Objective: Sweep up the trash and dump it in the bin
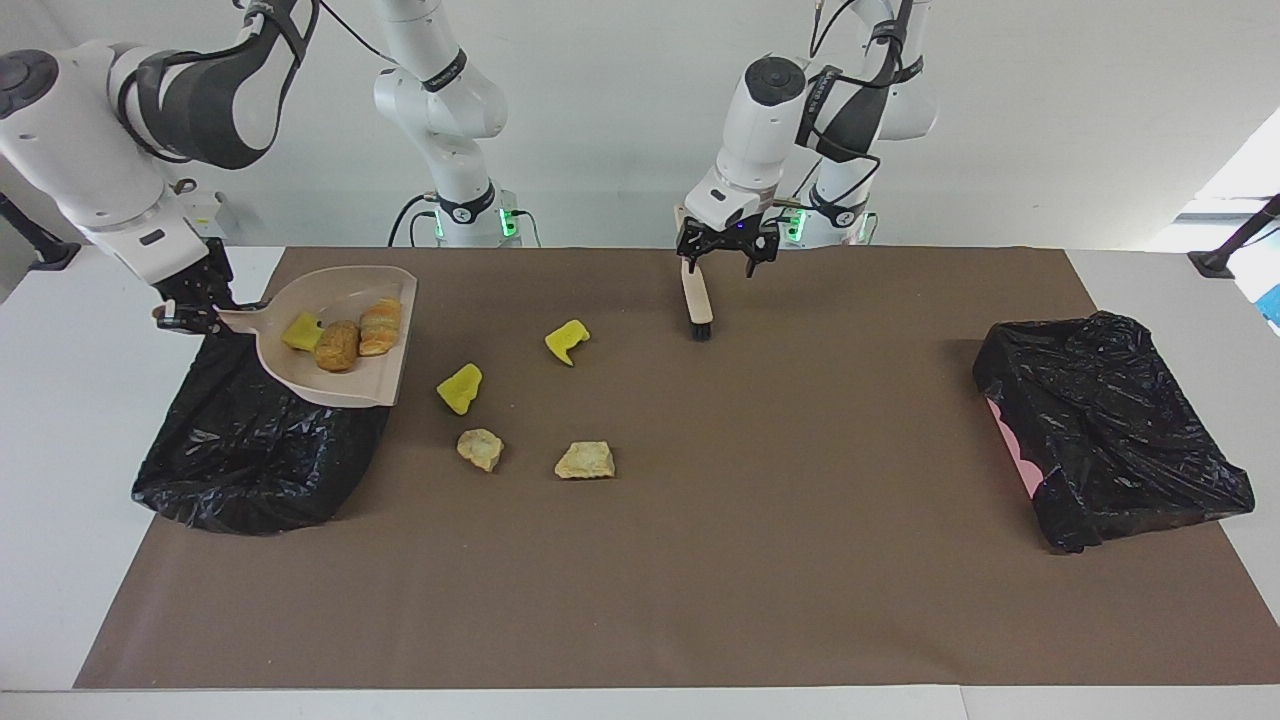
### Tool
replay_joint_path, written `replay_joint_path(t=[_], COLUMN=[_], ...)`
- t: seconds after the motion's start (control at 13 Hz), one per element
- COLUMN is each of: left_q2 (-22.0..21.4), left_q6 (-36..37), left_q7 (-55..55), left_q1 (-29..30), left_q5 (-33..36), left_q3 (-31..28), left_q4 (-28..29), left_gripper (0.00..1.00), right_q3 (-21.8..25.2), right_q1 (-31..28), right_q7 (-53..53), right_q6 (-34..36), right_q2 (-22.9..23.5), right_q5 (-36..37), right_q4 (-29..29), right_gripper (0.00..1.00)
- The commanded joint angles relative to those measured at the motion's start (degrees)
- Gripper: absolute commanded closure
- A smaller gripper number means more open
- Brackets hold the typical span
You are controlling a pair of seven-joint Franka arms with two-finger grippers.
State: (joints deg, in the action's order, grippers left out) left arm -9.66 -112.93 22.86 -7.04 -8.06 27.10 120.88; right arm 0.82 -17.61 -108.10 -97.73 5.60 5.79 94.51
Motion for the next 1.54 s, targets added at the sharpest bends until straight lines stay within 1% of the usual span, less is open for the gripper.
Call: replay_joint_path(t=[0.0, 0.15, 0.23, 0.38, 0.46, 0.54, 0.69, 0.85, 1.0, 1.08, 1.31, 1.46], left_q2=[4.37, 5.52, 5.96, 7.02, 7.46, 7.72, 8.69, 9.30, 10.01, 10.10, 9.75, 9.57], left_q6=[4.99, 6.23, 6.49, 6.67, 8.24, 11.13, 17.10, 21.16, 23.97, 25.20, 25.48, 25.83], left_q7=[-8.93, -16.32, -19.66, -24.77, -26.09, -28.37, -33.82, -35.25, -35.34, -35.42, -36.22, -36.13], left_q1=[-0.43, -0.51, -0.51, -0.51, -0.43, -0.43, -0.51, -0.51, -0.51, -0.51, -0.25, -0.42], left_q5=[3.49, 6.37, 7.87, 8.93, 9.02, 9.03, 9.03, 8.85, 8.85, 8.50, 8.32, 8.32], left_q3=[-7.56, -13.45, -15.48, -19.88, -21.38, -22.44, -24.63, -26.74, -27.02, -27.63, -27.99, -28.16], left_q4=[-9.93, -14.16, -15.75, -20.13, -22.24, -24.79, -30.07, -33.50, -36.05, -36.76, -36.86, -36.86], left_gripper=[0.00, 0.00, 0.00, 0.00, 0.00, 0.00, 0.00, 0.00, 0.00, 0.00, 0.00, 0.00], right_q3=[-0.47, -0.47, -0.39, -0.38, -0.47, -0.47, -0.65, -0.73, -0.74, -0.74, -0.65, -0.74], right_q1=[-4.43, -5.85, -6.20, -6.82, -6.73, -6.30, -4.90, -3.40, -1.20, -1.11, -1.20, -1.11], right_q7=[-3.07, -2.90, -2.64, -2.46, -1.59, 1.03, 7.00, 14.02, 20.10, 20.91, 21.00, 21.09], right_q6=[-2.88, -6.31, -7.98, -10.71, -11.42, -11.86, -13.53, -14.77, -14.33, -14.42, -14.59, -14.77], right_q2=[-1.12, -1.12, -1.12, -1.21, -1.47, -2.25, -4.80, -8.05, -10.16, -10.87, -11.14, -12.62], right_q5=[4.91, 10.09, 12.55, 17.65, 20.72, 23.80, 30.48, 36.80, 42.00, 43.15, 46.67, 49.83], right_q4=[0.50, 0.67, 1.02, 1.64, 2.25, 3.65, 8.47, 13.92, 17.01, 17.98, 17.46, 17.02], right_gripper=[1.00, 1.00, 1.00, 1.00, 1.00, 1.00, 1.00, 1.00, 1.00, 1.00, 1.00, 1.00])
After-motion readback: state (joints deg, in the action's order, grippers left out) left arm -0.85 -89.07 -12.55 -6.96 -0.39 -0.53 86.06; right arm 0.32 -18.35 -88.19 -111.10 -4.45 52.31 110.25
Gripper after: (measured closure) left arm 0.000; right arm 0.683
